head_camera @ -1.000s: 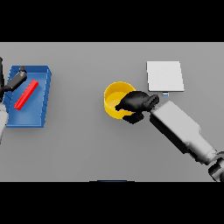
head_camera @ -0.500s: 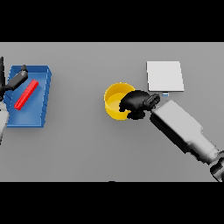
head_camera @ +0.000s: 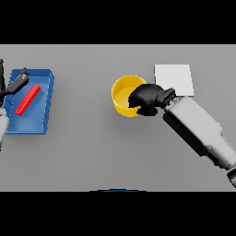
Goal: Pick up the red beaker and tilt it to pour out 1 green nut into yellow bowl. Pick up the yellow bowl and place it on the metallic measuring scale.
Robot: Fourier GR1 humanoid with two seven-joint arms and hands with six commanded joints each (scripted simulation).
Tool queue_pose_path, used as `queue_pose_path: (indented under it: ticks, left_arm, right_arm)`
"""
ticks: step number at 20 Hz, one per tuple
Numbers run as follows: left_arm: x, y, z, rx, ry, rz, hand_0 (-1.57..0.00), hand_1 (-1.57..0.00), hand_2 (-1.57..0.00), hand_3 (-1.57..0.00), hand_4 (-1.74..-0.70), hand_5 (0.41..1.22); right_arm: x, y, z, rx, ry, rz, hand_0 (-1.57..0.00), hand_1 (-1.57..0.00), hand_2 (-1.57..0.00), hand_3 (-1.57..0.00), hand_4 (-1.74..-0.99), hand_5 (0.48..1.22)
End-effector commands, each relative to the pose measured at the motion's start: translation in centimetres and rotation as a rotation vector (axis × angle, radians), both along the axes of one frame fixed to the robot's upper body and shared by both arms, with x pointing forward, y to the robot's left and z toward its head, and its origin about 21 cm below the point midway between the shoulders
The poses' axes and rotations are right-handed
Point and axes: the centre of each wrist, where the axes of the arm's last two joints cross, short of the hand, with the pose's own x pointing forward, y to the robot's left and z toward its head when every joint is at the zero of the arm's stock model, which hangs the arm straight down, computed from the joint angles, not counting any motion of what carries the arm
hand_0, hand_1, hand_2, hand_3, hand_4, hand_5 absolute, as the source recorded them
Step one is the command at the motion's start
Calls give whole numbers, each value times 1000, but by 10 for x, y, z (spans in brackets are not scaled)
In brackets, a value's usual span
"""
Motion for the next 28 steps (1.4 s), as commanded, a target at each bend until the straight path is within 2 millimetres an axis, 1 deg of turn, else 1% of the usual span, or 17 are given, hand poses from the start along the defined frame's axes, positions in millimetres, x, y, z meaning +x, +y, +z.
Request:
queue_pose_path:
  ticks: [1,2,3,4,6,9,10,11,13,16,17,19,20,22,26,27,28]
  left_arm:
    - [2,1,2,-1,-10,-6,1,1,1,1,-738,696]
    - [0,0,-3,4,-8,-8,1,1,1,1,-739,693]
    - [1,5,0,10,-9,-2,1,1,1,1,-737,697]
    - [1,4,2,10,-16,-6,1,1,1,1,-736,697]
    - [0,3,0,2,-18,-8,1,1,1,1,-746,697]
    - [0,2,1,8,-12,3,1,1,1,1,-742,704]
    - [-1,4,5,9,-18,3,1,1,1,1,-744,708]
    - [-1,1,5,8,-14,-2,1,1,1,1,-744,710]
    - [-3,2,2,7,-5,6,1,1,1,1,-744,708]
    - [-4,2,8,6,-6,9,1,1,1,1,-738,703]
    - [-4,-1,8,2,-8,5,1,1,1,1,-737,699]
    - [-3,-1,9,8,-7,10,1,1,1,1,-731,696]
    - [-2,-4,7,6,-1,4,1,1,1,1,-728,691]
    - [-6,2,6,9,-5,6,1,1,1,1,-725,685]
    - [-4,2,4,10,-2,11,1,1,1,1,-724,682]
    - [-5,6,8,19,-5,10,1,1,1,1,-722,681]
    - [-2,3,7,15,2,11,1,1,1,1,-722,679]
  right_arm:
    - [1,-3,6,10,-24,-5,-1564,-1564,-1414,-1257,-1738,1219]
    - [1,-6,10,17,-36,-15,-1566,-1566,-1422,-1268,-1739,1220]
    - [2,-9,13,21,-47,-26,-1567,-1567,-1436,-1260,-1739,1220]
    - [3,-11,16,27,-56,-36,-1568,-1568,-1436,-1266,-1740,1220]
    - [6,-13,18,43,-73,-57,-1569,-1569,-1439,-1376,-1740,1220]
    - [14,-24,33,51,-96,-118,-1570,-1570,-1482,-1283,-1741,1220]
    - [19,-31,37,56,-113,-132,-1570,-1570,-1492,-1257,-1741,1221]
    - [22,-40,37,56,-124,-158,-1570,-1570,-1504,-1239,-1741,1221]
    - [34,-57,38,55,-166,-219,-1571,-1571,-1527,-1219,-1741,1221]
    - [43,-81,40,65,-180,-272,-1571,-1571,-1527,-1192,-1741,1221]
    - [46,-83,36,61,-185,-289,-1571,-1571,-1508,-1186,-1741,1221]
    - [51,-103,29,74,-183,-330,-1571,-1571,-1508,-1171,-1741,1221]
    - [53,-106,25,69,-194,-359,-1571,-1571,-1506,-1176,-1741,1221]
    - [58,-121,15,63,-195,-384,-1571,-1571,-1478,-1230,-1741,1221]
    - [64,-129,1,58,-177,-431,-1571,-1571,-1407,-1351,-1741,1221]
    - [65,-133,-3,51,-168,-442,-1571,-1571,-1396,-1362,-1741,1221]
    - [64,-133,-9,44,-166,-452,-1571,-1571,-1397,-1352,-1741,1221]
